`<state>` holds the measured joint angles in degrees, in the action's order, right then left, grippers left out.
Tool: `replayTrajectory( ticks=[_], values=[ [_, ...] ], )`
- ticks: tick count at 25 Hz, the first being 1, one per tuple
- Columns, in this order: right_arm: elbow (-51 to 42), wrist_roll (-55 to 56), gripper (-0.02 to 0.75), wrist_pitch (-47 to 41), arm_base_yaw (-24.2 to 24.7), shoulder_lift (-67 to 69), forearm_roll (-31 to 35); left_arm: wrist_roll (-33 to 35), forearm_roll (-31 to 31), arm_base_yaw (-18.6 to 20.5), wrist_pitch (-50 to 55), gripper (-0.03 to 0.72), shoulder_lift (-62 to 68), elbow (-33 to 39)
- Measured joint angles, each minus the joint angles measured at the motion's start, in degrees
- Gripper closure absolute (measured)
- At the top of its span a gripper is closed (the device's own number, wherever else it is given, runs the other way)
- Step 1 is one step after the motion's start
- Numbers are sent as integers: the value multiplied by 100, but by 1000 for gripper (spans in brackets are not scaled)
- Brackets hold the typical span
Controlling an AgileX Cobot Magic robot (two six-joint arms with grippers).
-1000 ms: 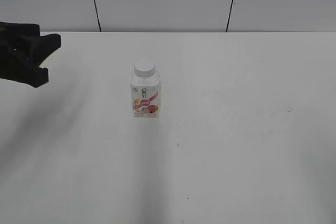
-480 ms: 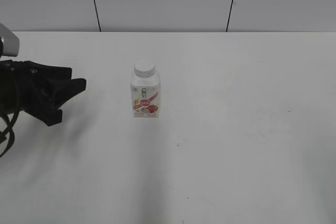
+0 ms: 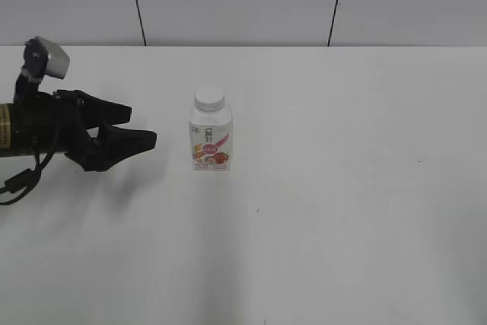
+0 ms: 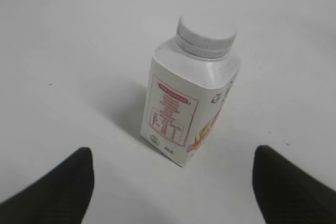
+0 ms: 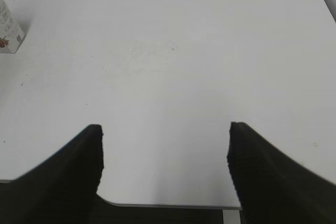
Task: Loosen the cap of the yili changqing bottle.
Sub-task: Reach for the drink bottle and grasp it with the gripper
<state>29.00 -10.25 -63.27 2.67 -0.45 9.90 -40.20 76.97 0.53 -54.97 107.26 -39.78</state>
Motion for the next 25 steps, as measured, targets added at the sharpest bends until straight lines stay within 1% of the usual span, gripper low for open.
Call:
replayTrajectory(
  ticks=[7, 10, 15, 19, 25],
  values=[
    [0, 0, 157, 0, 0, 0, 0, -160, 1022, -6, -202, 121, 788, -993],
    [0, -4, 157, 0, 0, 0, 0, -237, 1302, -39, -323, 121, 1129, -1401],
    [0, -4, 157, 0, 0, 0, 0, -495, 1603, -202, -691, 120, 1679, -2088],
    [0, -4, 157, 0, 0, 0, 0, -835, 1925, -429, -895, 120, 2131, -2719],
    [0, -4, 157, 0, 0, 0, 0, -909, 2023, -623, -997, 120, 2719, -3297]
  ],
)
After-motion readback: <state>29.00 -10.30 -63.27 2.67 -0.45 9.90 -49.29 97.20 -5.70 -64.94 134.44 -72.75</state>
